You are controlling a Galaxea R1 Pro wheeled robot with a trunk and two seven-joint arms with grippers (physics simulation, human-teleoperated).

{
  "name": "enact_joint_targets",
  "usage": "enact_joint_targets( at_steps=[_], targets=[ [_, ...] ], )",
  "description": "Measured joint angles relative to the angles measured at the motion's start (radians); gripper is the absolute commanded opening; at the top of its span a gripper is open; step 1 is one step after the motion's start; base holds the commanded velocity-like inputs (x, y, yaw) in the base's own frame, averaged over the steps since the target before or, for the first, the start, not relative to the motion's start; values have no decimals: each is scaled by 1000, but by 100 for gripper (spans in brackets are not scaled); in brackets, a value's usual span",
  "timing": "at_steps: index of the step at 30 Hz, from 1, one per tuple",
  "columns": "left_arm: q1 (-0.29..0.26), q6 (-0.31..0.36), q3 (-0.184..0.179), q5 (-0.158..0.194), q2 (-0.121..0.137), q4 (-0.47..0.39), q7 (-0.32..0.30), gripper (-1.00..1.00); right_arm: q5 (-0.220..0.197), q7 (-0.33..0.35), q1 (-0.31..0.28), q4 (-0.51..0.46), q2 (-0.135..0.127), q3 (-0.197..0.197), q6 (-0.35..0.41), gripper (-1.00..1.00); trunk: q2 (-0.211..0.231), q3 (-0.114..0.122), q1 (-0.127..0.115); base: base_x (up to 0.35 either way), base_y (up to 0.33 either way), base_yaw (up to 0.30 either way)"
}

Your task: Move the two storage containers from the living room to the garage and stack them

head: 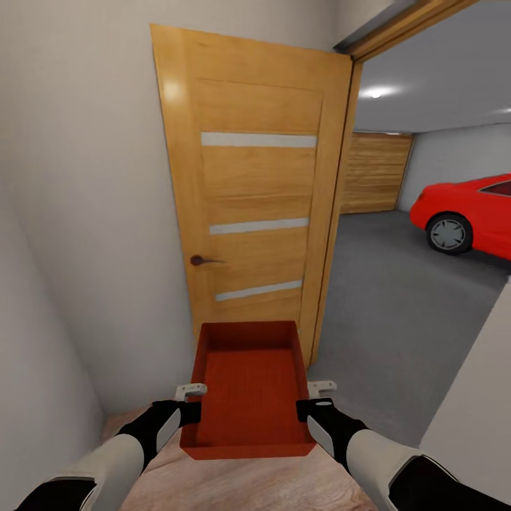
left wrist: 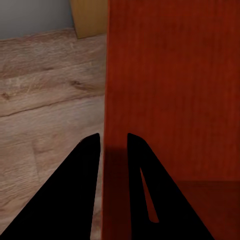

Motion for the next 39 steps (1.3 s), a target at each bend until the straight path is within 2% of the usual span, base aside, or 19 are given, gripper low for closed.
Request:
enact_joint_targets(
  at_steps=[26, 39],
  targets=[
    [0, 0, 1, -2, 0, 0, -1, -100, 0, 0, 0, 0, 0, 0, 0, -100, 0, 0, 0, 12, 0, -247],
    [0, 2, 1, -1, 0, 0, 0, -100, 0, 0, 0, 0, 0, 0, 1, -100, 0, 0, 0, 0, 0, -17]
  ],
)
